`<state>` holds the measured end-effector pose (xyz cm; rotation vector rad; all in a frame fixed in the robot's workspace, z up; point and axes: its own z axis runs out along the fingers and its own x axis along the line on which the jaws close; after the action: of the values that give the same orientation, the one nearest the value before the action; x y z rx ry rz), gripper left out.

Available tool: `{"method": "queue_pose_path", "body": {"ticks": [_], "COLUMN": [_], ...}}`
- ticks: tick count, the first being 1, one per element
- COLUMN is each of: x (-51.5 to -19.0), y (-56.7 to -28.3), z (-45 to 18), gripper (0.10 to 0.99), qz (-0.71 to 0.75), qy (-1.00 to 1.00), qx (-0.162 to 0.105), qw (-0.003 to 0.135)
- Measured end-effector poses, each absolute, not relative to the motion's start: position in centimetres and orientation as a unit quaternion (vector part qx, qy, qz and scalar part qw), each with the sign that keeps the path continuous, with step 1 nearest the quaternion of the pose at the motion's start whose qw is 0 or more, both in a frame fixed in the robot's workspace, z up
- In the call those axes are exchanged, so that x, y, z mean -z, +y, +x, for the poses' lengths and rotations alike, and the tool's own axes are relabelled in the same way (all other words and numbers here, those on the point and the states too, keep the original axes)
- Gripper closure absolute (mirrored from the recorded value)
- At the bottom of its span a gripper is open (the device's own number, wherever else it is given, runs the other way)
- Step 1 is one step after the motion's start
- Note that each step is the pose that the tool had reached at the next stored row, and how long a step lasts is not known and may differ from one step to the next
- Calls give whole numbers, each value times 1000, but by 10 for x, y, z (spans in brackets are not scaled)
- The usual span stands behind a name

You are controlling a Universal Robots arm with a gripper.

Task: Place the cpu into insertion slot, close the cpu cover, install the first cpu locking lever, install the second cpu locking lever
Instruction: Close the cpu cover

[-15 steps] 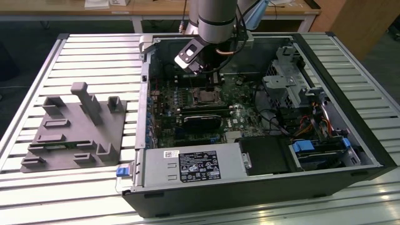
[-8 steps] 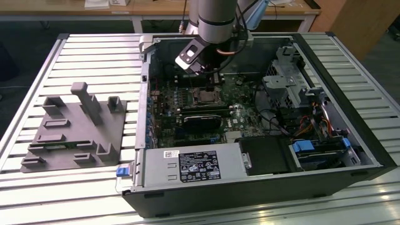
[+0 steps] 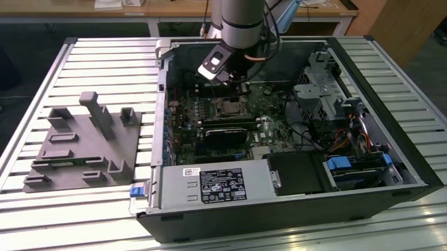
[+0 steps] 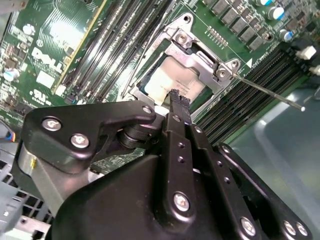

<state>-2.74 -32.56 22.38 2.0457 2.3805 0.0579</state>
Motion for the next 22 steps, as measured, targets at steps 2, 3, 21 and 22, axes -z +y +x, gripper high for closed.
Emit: {"method": "queue_pose_path", "body": {"ticks": [2, 3, 21, 22], "x": [-224, -224, -223, -223], "y": [-326, -326, -326, -326], "z": [-27, -27, -27, -27], "gripper": [980, 980, 980, 980], "qz": [642, 637, 544, 538], "qy": [767, 771, 839, 843], "qx": [-18, -18, -15, -15], "qw": [1, 1, 1, 1]}}
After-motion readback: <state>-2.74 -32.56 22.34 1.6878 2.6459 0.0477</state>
